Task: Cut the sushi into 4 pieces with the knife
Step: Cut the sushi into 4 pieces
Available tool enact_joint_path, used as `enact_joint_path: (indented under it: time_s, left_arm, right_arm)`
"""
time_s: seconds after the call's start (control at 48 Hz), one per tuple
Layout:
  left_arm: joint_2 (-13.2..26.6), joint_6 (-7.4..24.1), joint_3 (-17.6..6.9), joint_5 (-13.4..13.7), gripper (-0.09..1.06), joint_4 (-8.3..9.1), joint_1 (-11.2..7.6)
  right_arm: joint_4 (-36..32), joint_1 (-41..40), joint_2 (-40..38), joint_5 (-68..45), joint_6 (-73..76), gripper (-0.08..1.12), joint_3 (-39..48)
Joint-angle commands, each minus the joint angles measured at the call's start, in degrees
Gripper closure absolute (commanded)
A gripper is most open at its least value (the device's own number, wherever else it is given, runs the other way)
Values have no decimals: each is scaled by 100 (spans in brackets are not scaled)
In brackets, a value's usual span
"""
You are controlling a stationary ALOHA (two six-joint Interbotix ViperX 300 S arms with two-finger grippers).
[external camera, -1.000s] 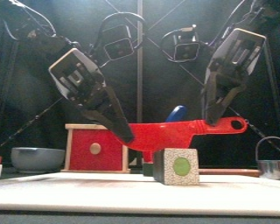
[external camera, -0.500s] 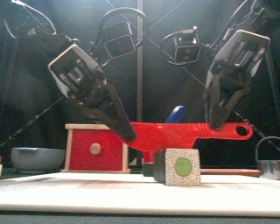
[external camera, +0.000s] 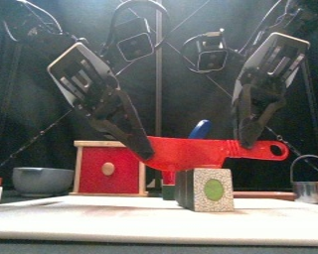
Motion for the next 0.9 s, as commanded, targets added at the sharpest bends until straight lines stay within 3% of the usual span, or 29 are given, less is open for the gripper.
enact_joint_path:
  time_s: [0.021,0.562,0.75,0.896]
  left_arm:
    - [9,18,-114,-9,57,18,-44]
    - [844,35,-88,0,57,26,53]
    - [835,53,-97,0,57,62,237]
    - [817,53,-88,0,57,158,492]
  right_arm:
    - [-18,-62,-62,-62,18,71,-70]
    - [-9,-44,650,-229,9,71,-62]
    - [-88,-79,615,-229,9,71,-79]
    - [-290,-272,615,-229,9,71,-97]
